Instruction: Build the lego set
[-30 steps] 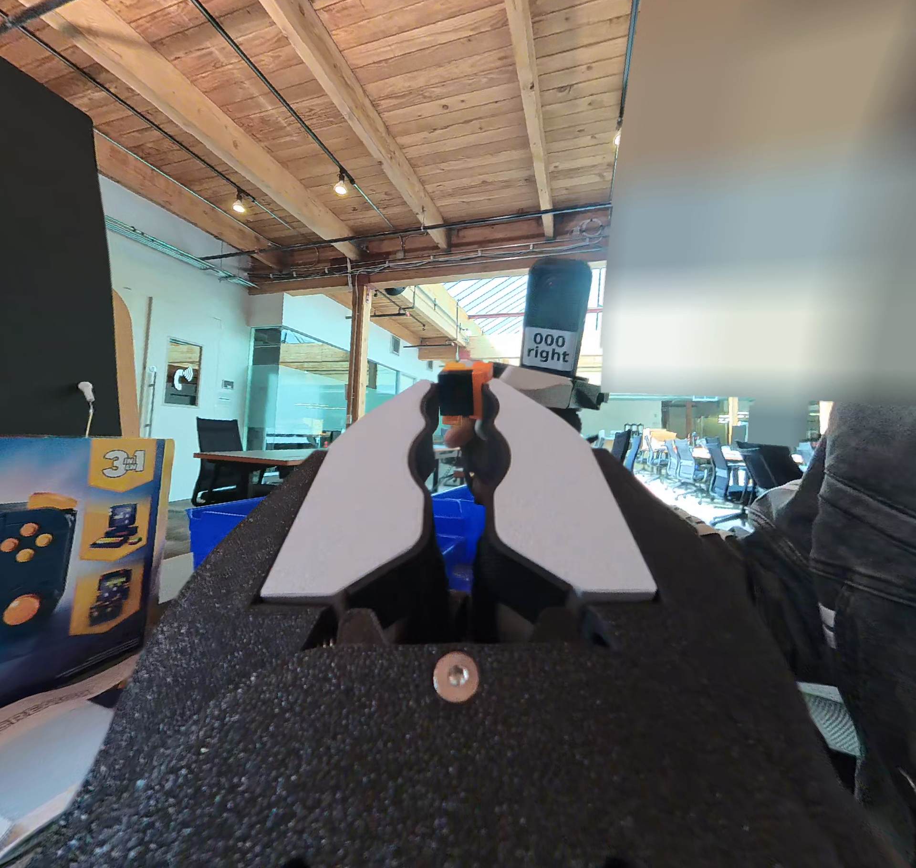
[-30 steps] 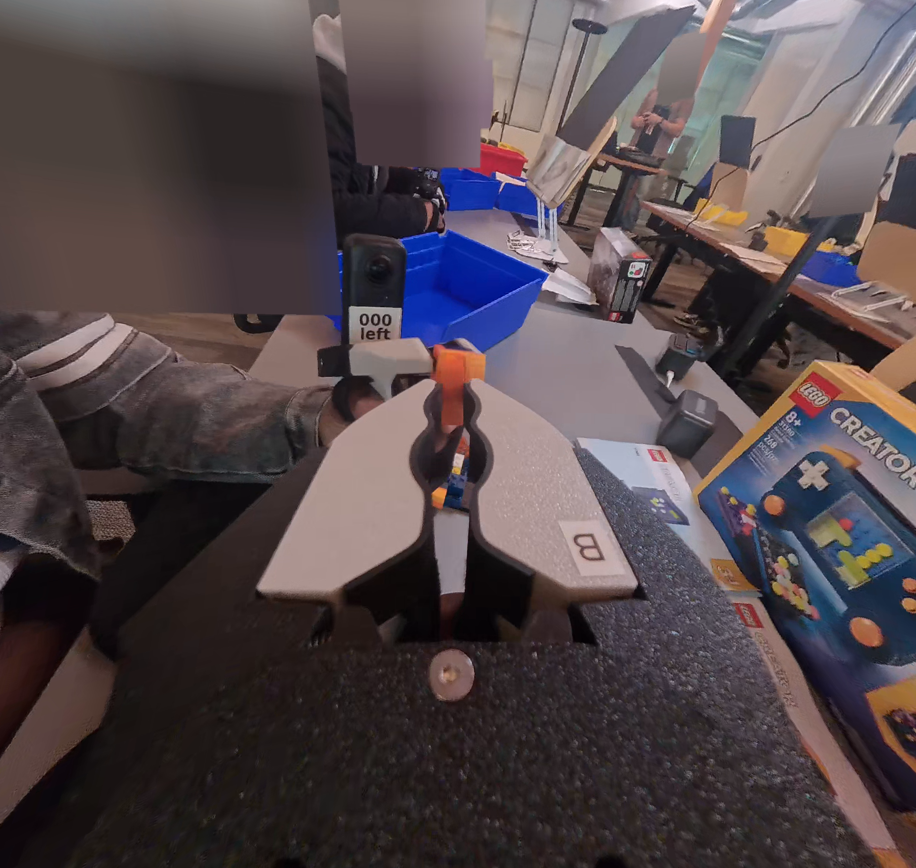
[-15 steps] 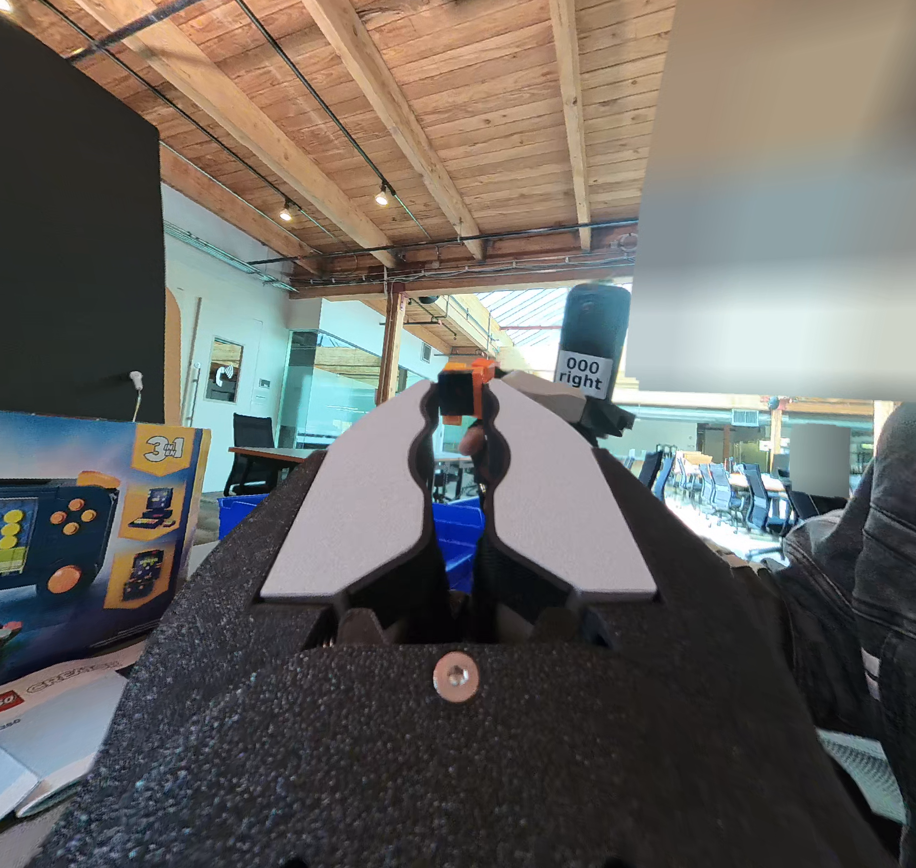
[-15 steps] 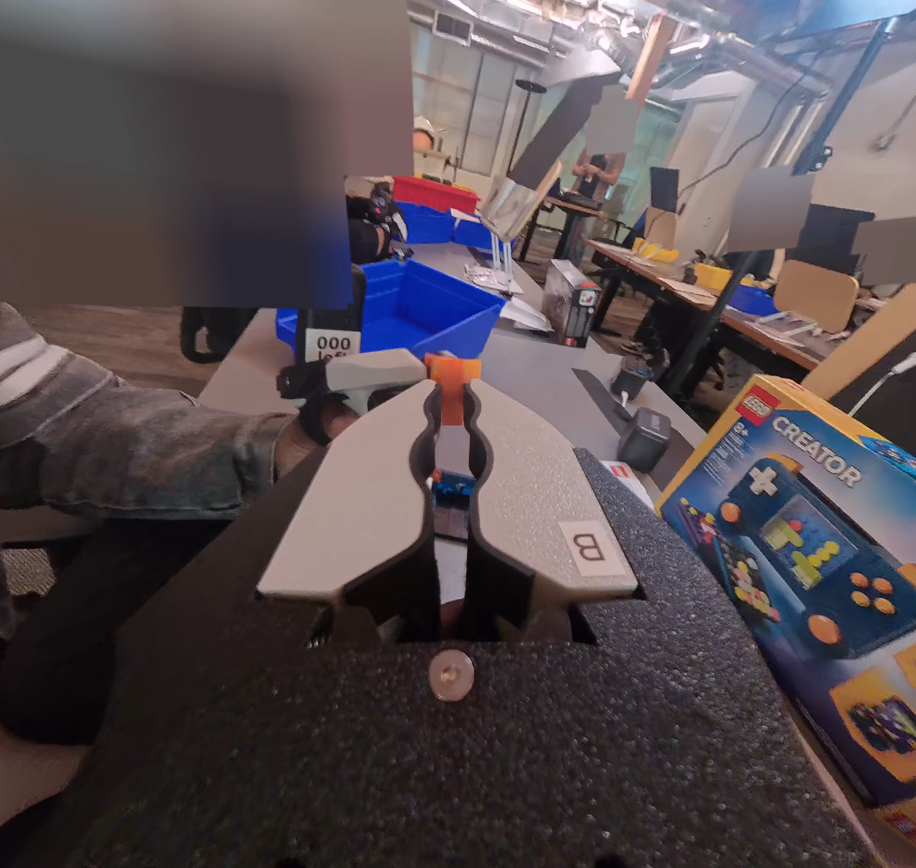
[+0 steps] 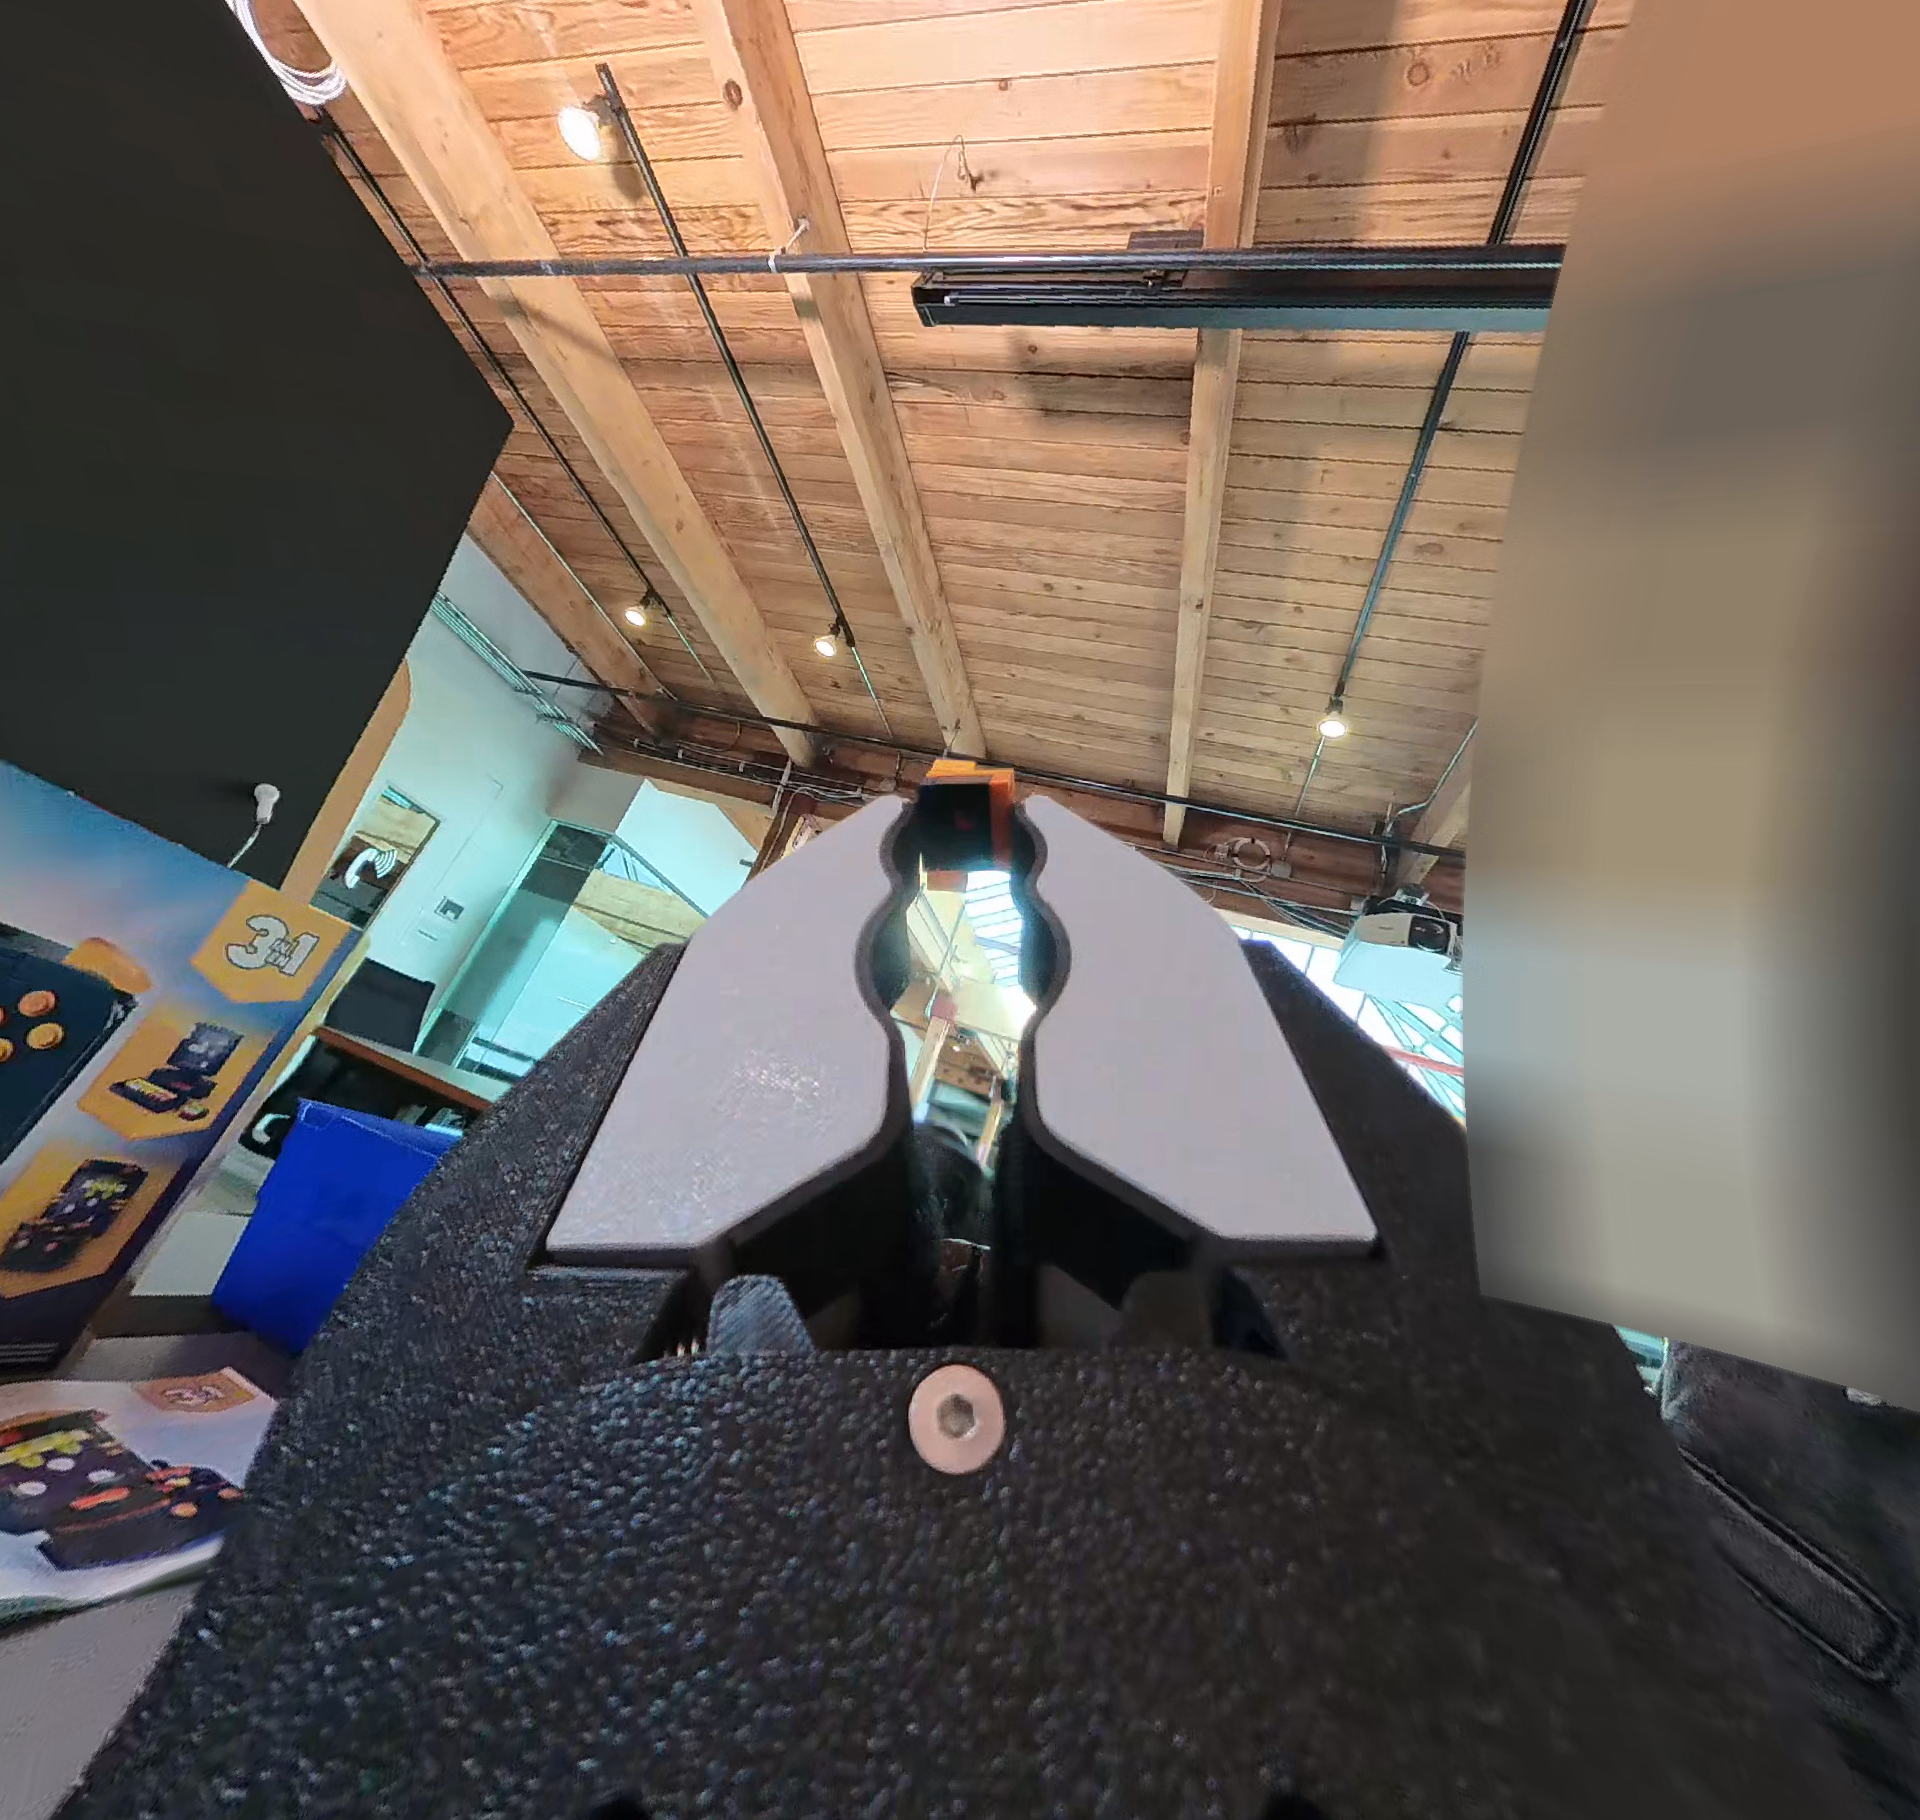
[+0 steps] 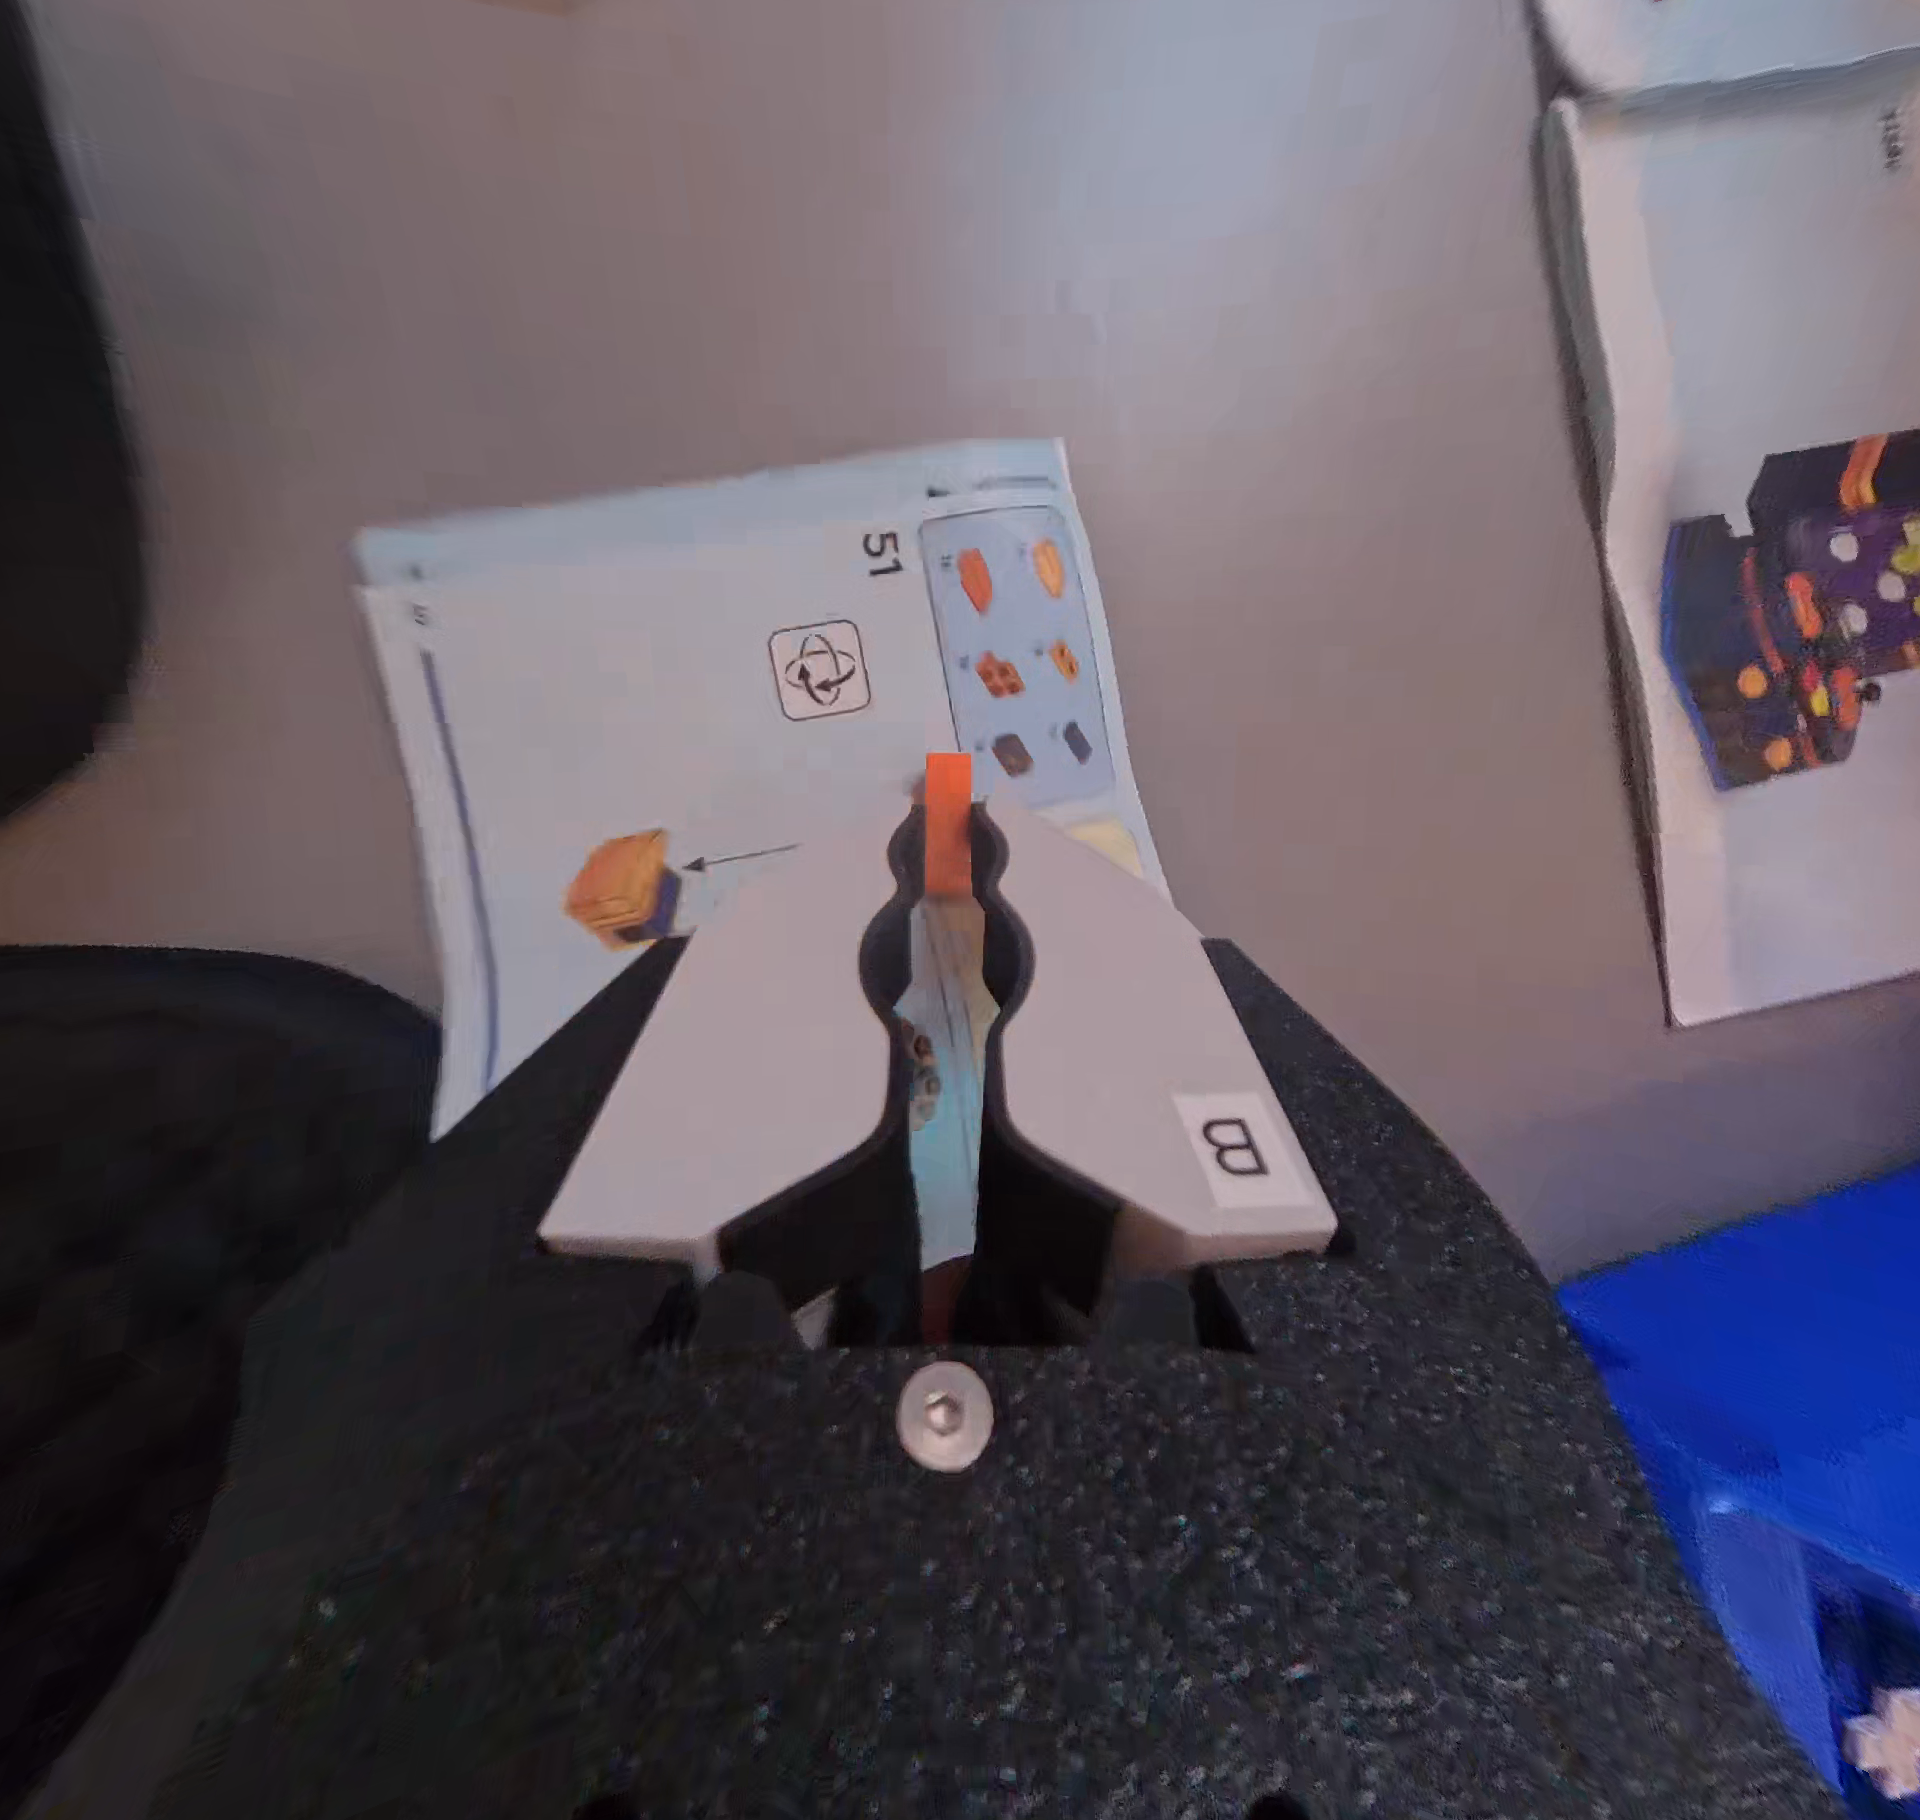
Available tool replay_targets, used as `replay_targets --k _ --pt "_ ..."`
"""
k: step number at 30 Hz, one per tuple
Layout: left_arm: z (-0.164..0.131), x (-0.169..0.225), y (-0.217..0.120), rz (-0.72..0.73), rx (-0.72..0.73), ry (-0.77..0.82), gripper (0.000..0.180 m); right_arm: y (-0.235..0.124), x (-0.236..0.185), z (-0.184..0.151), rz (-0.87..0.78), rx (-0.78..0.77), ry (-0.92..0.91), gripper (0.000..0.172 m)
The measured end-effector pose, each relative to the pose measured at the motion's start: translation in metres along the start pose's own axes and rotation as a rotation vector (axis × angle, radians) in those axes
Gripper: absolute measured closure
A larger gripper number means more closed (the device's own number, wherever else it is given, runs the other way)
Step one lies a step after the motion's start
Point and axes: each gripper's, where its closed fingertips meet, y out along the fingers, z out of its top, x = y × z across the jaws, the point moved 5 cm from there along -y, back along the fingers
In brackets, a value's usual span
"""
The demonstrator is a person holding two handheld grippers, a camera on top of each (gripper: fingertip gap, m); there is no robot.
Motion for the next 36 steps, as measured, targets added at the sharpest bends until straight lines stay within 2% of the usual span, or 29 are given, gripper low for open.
replay_targets --k 5,6,8,12,14,16,19,21,24,26,30,36 --pt "0.000 0.000 -0.005 0.034 0.043 -0.077 0.165 0.006 -0.002 -0.001 -0.071 0.044 -0.086 0.159" --pt "0.003 0.000 -0.006 0.039 0.077 -0.117 0.165 0.005 -0.001 -0.001 -0.085 0.053 -0.101 0.150" --pt "0.006 0.003 -0.007 0.048 0.144 -0.207 0.165 0.001 0.000 0.003 -0.093 0.102 -0.124 0.118" --pt "0.002 0.012 -0.009 0.065 0.261 -0.347 0.165 -0.020 0.004 0.018 -0.171 0.306 -0.168 0.100" --pt "-0.002 0.015 -0.010 0.074 0.320 -0.415 0.165 -0.041 0.006 0.031 -0.253 0.453 -0.211 0.102" --pt "-0.008 0.018 -0.009 0.077 0.365 -0.481 0.165 -0.069 0.000 0.049 -0.312 0.640 -0.258 0.114" --pt "-0.019 0.022 -0.005 0.070 0.406 -0.569 0.165 -0.113 -0.020 0.079 -0.376 0.886 -0.369 0.127" --pt "-0.027 0.028 -0.002 0.059 0.409 -0.608 0.165 -0.135 -0.035 0.097 -0.398 0.994 -0.437 0.132" --pt "-0.040 0.037 0.003 0.053 0.385 -0.632 0.162 -0.145 -0.054 0.120 -0.391 1.010 -0.545 0.131" --pt "-0.045 0.041 0.005 0.051 0.379 -0.634 0.165 -0.144 -0.059 0.127 -0.462 0.993 -0.624 0.132" --pt "-0.049 0.047 0.006 0.059 0.360 -0.605 0.166 -0.143 -0.067 0.131 -0.572 0.991 -0.722 0.139" --pt "-0.054 0.051 0.008 0.058 0.336 -0.578 0.165 -0.140 -0.071 0.134 -0.616 0.948 -0.765 0.142"
